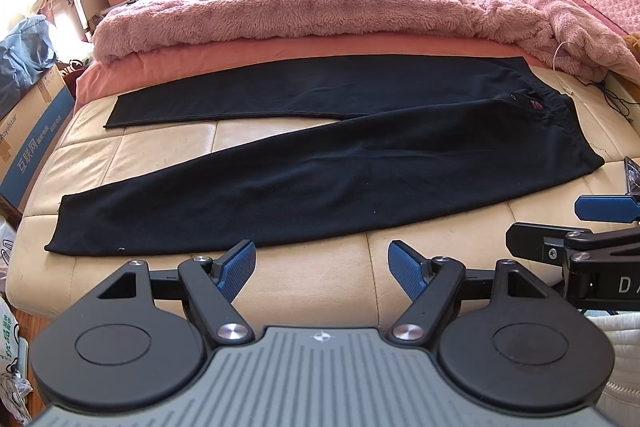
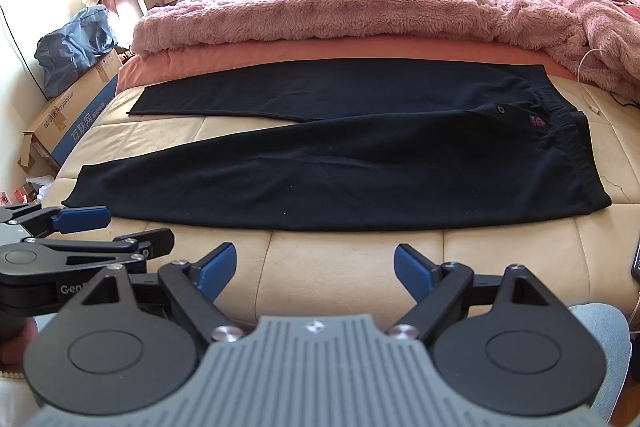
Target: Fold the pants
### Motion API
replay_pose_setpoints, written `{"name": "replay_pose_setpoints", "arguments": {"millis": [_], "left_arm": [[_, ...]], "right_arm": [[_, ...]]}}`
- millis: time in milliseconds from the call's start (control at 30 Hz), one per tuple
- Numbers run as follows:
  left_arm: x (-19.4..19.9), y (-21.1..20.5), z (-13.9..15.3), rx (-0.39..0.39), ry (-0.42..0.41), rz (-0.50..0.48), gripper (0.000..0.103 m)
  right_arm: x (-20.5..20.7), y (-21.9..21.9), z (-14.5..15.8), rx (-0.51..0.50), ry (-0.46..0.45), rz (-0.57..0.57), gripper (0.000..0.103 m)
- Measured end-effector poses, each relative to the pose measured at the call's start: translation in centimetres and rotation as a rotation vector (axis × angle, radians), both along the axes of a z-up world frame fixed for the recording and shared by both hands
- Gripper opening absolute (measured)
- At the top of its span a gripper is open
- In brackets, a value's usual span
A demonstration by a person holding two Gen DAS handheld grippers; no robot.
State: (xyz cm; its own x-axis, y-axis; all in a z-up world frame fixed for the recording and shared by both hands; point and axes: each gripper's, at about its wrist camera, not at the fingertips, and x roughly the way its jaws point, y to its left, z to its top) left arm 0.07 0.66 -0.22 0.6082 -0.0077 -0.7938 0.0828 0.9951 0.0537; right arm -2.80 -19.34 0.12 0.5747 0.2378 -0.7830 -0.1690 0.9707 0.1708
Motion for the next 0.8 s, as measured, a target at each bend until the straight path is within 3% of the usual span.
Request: {"name": "replay_pose_setpoints", "arguments": {"millis": [800], "left_arm": [[-0.03, -0.34, -0.44, -0.002, 0.003, 0.002, 0.088]], "right_arm": [[0.06, 0.17, -0.09, 0.000, 0.005, 0.000, 0.082]]}}
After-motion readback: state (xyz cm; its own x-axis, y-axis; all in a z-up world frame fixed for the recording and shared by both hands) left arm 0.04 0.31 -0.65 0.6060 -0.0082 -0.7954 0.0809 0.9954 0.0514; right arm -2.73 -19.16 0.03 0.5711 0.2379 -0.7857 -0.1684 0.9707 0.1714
